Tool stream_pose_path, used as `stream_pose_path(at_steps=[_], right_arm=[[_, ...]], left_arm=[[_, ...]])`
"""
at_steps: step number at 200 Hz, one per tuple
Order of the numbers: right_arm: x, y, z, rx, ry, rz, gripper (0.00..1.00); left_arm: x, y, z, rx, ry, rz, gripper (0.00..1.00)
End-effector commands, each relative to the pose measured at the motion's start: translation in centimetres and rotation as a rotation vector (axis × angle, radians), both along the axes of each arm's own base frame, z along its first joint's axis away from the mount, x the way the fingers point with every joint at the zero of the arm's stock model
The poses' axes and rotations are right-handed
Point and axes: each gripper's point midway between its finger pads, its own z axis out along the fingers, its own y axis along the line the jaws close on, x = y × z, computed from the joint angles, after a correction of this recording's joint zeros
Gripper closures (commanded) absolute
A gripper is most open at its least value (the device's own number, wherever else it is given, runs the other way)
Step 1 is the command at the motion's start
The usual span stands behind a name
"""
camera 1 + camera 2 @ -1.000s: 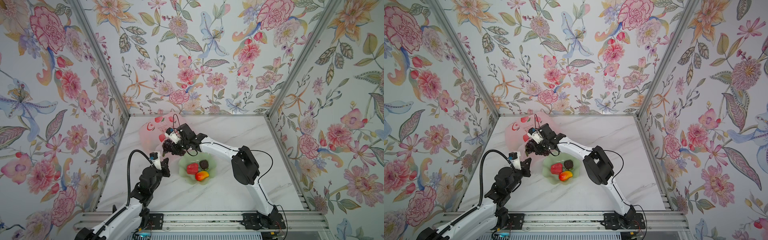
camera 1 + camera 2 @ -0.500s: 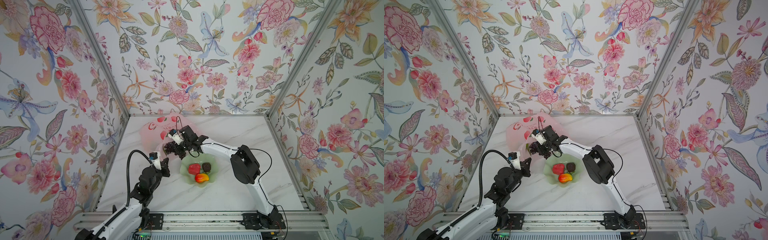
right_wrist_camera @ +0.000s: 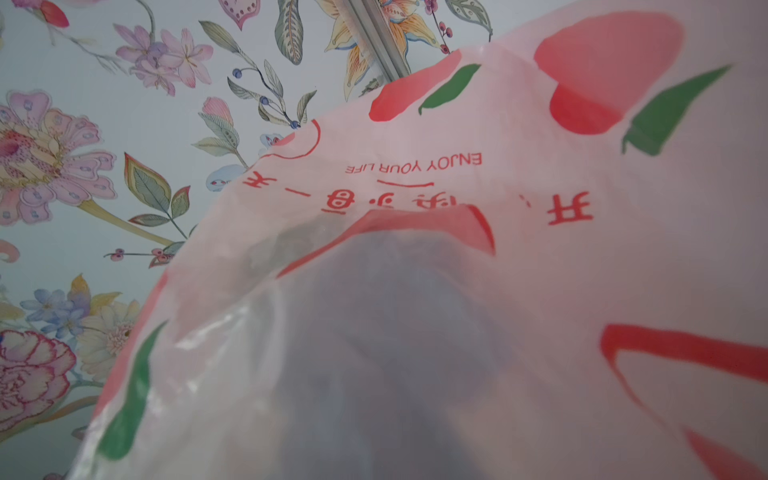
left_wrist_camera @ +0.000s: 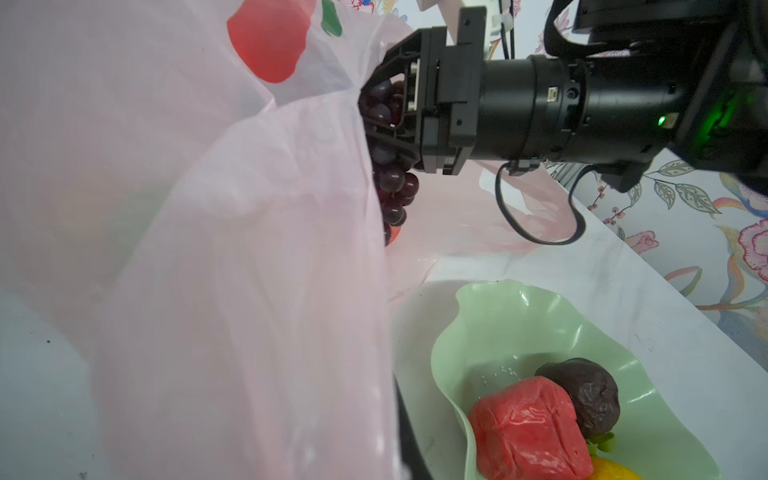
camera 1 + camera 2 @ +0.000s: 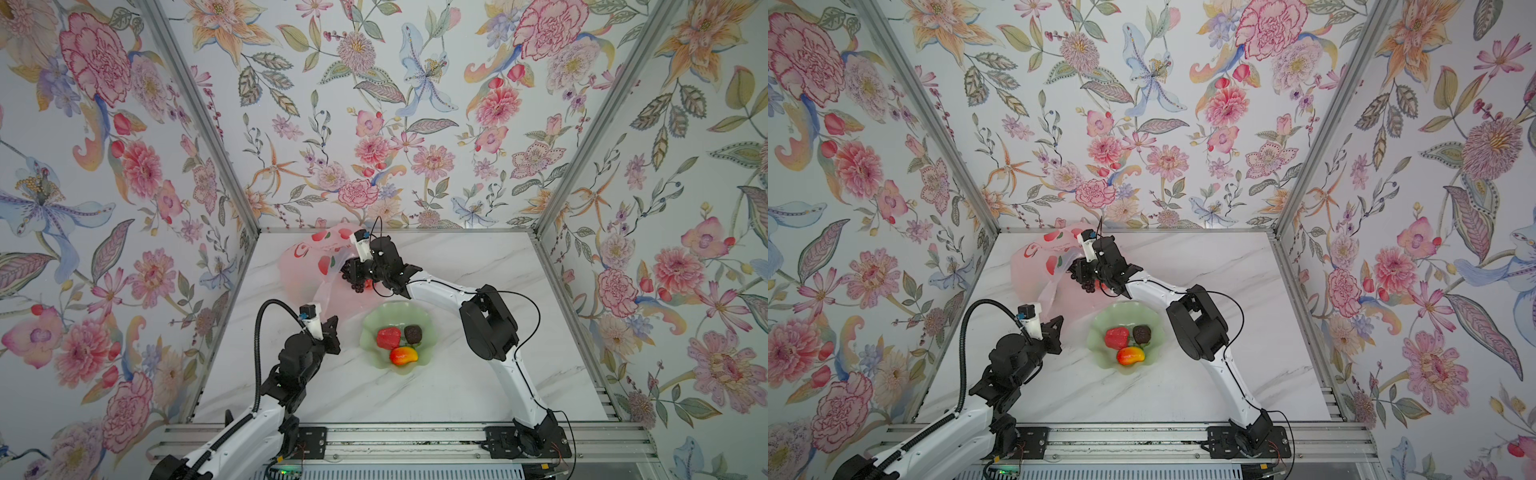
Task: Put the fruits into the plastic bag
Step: 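Lower the grapes into the bag held by the left gripper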
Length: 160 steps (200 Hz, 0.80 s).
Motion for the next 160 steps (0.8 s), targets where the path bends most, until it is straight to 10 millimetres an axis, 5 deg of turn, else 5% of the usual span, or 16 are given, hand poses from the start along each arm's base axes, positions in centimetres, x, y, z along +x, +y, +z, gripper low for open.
stream_pose_path(at_steps=[1, 109, 160], right_arm=[[1.4, 1.0, 1.9, 0.184, 0.019, -0.067, 0.72], [3.4, 0.4, -2.7, 0.212, 0.072, -0.194, 0.58], [3.0, 0.5, -2.2, 0.216, 0.062, -0.163, 0.39]], left_arm=[[0.0, 0.1, 0.5, -0.017, -0.021, 0.0, 1.0], [-0.1, 0.3, 0.5, -0.02, -0.028, 0.004, 1.0], [-0.2, 0.4, 0.5, -0.021, -0.031, 0.007, 1.0]])
